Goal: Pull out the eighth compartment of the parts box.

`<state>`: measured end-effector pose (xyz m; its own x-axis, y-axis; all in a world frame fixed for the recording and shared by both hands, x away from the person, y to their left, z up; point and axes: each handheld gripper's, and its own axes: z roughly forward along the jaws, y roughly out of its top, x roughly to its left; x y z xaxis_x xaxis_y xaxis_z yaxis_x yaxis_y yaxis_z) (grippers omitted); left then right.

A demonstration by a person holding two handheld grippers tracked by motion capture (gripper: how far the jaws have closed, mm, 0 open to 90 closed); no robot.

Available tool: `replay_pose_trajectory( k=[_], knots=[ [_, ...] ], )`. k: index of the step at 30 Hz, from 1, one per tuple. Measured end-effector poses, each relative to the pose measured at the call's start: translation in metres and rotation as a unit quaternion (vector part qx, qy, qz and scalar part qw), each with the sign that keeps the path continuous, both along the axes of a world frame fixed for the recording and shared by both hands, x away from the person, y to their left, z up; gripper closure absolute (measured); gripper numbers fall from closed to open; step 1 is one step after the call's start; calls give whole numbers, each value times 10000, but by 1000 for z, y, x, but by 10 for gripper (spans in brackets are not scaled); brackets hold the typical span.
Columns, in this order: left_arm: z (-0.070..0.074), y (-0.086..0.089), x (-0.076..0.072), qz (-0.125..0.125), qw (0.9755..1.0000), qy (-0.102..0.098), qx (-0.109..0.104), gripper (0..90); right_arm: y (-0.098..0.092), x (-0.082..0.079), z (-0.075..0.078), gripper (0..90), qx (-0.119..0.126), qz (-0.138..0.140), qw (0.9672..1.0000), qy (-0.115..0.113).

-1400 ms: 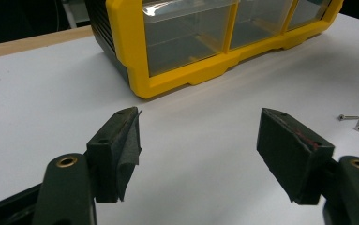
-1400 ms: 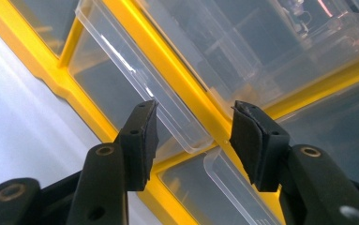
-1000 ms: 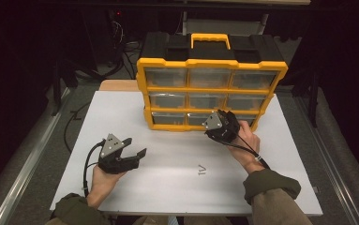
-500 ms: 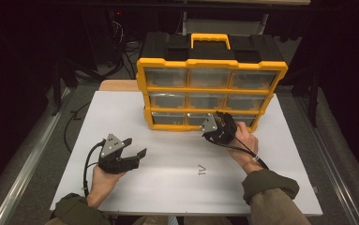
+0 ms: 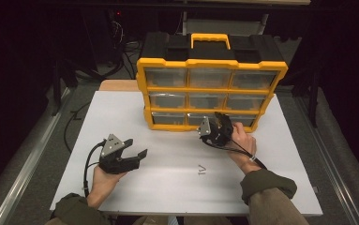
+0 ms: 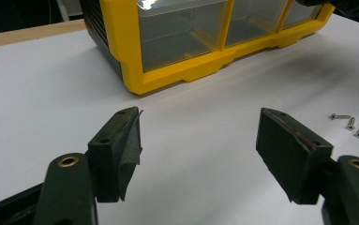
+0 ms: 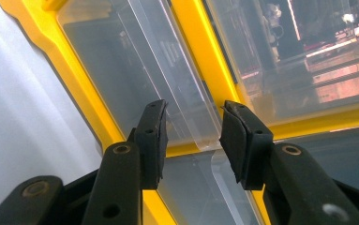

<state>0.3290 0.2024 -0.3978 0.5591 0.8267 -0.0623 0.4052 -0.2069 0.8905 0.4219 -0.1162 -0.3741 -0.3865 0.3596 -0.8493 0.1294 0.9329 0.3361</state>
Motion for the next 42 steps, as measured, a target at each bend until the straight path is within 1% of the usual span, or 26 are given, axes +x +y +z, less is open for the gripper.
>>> replay_pose_trajectory(
  k=[10,11,12,13,14,16,17,19,20,21,22,23,25,26,27,28,29,30,31,32,36,37,38,39,41,42],
  knots=[
    [0,-6,-4,-120,9998,-91,99,313,5,-1,-6,633,-171,-62,9997,-168],
    [0,-7,-4,-139,9998,-111,126,312,6,-2,-9,633,-120,-137,9997,-144],
    [0,-7,-4,-137,9997,-120,144,312,6,-2,-9,633,-120,-137,9997,-144],
    [0,-7,-4,-130,9997,-115,142,312,7,-2,-10,633,-157,-136,9996,-166],
    [0,-6,-4,-120,9998,-108,142,312,8,-2,-10,633,-318,-100,9991,-271],
    [0,-6,-3,-99,9998,-106,123,312,8,-2,-12,635,-314,-100,9991,-276],
    [0,-6,-3,-99,9998,-106,123,312,9,-2,-12,637,-374,-85,9988,-306],
    [0,-6,-3,-105,9998,-105,121,312,9,-2,-13,638,-390,-90,9987,-316],
    [0,-6,-3,-115,9998,-103,125,312,11,-4,-16,638,-362,-221,9986,-327],
    [0,-6,-3,-115,9998,-106,123,312,12,-3,-16,639,-436,-154,9982,-371],
    [0,-6,-3,-115,9998,-106,123,312,12,-3,-16,639,-436,-154,9982,-371],
    [0,-6,-3,-115,9998,-106,118,312,13,-3,-18,644,-534,-172,9974,-448],
    [0,-6,-3,-118,9998,-96,101,312,13,-3,-18,650,-580,-164,9970,-482],
    [0,-5,-3,-121,9999,-76,81,312,15,-4,-19,661,-707,-259,9953,-614],
    [0,-4,-2,-143,9999,-25,35,312,15,-4,-19,661,-707,-259,9953,-614],
    [0,-3,-1,-143,9999,40,-71,312,15,-4,-20,669,-707,-231,9953,-614],
    [0,-2,-1,-132,9997,81,-179,315,16,-4,-21,687,-746,-255,9946,-677],
    [0,0,-1,-114,9997,93,-212,315,16,-4,-21,687,-746,-255,9946,-677],
    [0,0,0,-94,9997,90,-227,317,16,-4,-21,710,-786,-290,9937,-739],
    [0,1,0,-95,9996,105,-260,318,16,-4,-21,720,-776,-254,9939,-746],
    [0,0,0,-117,9996,94,-230,319,16,-4,-22,746,-745,-304,9939,-751],
    [0,0,0,-122,9996,96,-226,319,16,-3,-23,755,-836,-244,9930,-801],
    [0,0,0,-122,9996,96,-226,320,16,-3,-23,755,-836,-244,9930,-801],
    [0,0,0,-120,9996,98,-231,319,17,-4,-24,759,-922,-241,9919,-837],
    [0,0,0,-108,9996,98,-237,320,17,-4,-25,760,-941,-290,9913,-878],
    [0,0,0,-111,9996,103,-234,320,17,-5,-25,761,-1028,-297,9901,-908]
  ],
)
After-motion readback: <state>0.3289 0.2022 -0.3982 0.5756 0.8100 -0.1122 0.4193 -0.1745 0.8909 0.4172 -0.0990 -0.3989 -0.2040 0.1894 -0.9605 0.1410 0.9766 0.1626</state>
